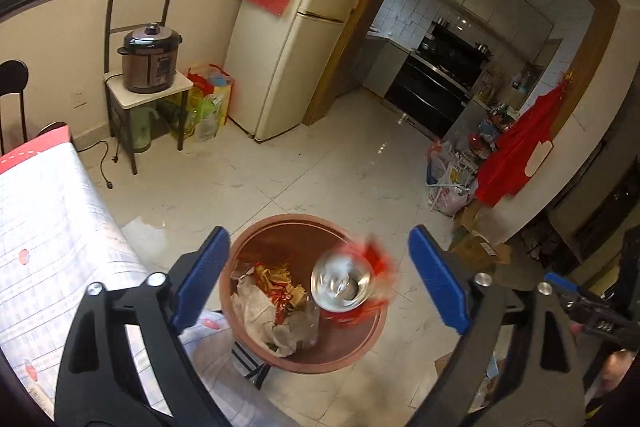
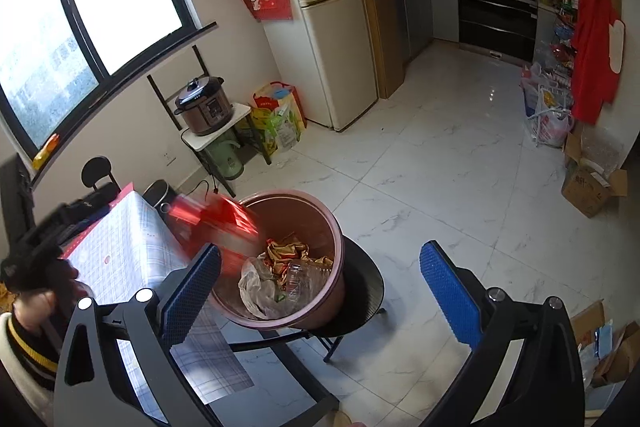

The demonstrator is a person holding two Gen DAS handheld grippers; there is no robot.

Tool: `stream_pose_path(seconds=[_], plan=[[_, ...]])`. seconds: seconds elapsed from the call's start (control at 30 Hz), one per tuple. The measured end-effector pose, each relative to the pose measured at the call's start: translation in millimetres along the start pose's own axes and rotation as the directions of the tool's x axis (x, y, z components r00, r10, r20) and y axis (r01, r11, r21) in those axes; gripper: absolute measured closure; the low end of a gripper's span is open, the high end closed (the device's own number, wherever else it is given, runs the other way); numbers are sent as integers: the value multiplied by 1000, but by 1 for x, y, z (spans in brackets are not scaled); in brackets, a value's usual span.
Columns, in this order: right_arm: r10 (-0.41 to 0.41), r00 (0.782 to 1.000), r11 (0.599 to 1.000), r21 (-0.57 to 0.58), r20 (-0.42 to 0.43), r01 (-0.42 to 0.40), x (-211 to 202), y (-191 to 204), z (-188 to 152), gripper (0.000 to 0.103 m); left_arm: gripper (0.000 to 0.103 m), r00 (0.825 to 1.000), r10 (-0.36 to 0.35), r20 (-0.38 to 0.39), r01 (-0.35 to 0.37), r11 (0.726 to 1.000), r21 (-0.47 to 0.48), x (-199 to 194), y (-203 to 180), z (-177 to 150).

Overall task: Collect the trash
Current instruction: 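Drop the red can with the left gripper while the right drops the clear tray into the bin, then grasp the white bubble-wrap net with the right gripper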

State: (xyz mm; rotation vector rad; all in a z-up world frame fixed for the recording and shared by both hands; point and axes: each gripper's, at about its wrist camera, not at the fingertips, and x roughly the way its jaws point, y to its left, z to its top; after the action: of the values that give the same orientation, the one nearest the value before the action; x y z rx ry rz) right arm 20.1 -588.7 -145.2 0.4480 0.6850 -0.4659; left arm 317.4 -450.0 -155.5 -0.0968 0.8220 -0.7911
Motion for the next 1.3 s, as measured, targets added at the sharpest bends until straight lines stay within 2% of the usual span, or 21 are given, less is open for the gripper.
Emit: stream_pose_path(seconds=[0.2,0.33,0.53,0.67,0.83,0.93,1.07,1.17,1.23,1.3], plan=[[31,999,999,-18,23,-31,-8,11,-5,5,6,995,88,54,-88,996,-5,-60,28,-11],[87,996,996,-28,32,-86,-10,37,-3,5,6,981,170,89,-166,985,-53,-113,55,-24],[158,987,985,-68,7,-157,-5,94,-10,5,6,942,308,133,-294,949,-118,-199,102,-50],[204,979,973,-102,-19,-205,-6,136,-24,5,6,902,402,158,-377,911,-166,-265,134,-78],[238,971,961,-138,-25,-239,-8,192,-60,5,6,820,542,182,-480,826,-297,-351,174,-139],[290,954,940,-166,-73,-298,-6,230,-82,5,6,762,636,121,-563,743,-362,-398,200,-178],[349,923,895,-235,-161,-379,-6,288,-109,5,6,694,716,76,-609,639,-470,-466,232,-236],[355,909,858,-309,-219,-410,-10,334,-129,5,6,654,756,40,-621,566,-543,-508,250,-278],[351,905,835,-358,-238,-418,-14,362,-140,5,6,634,773,15,-625,523,-579,-527,259,-302],[349,902,815,-393,-253,-426,-18,387,-151,5,6,622,783,0,-624,496,-603,-541,264,-320]])
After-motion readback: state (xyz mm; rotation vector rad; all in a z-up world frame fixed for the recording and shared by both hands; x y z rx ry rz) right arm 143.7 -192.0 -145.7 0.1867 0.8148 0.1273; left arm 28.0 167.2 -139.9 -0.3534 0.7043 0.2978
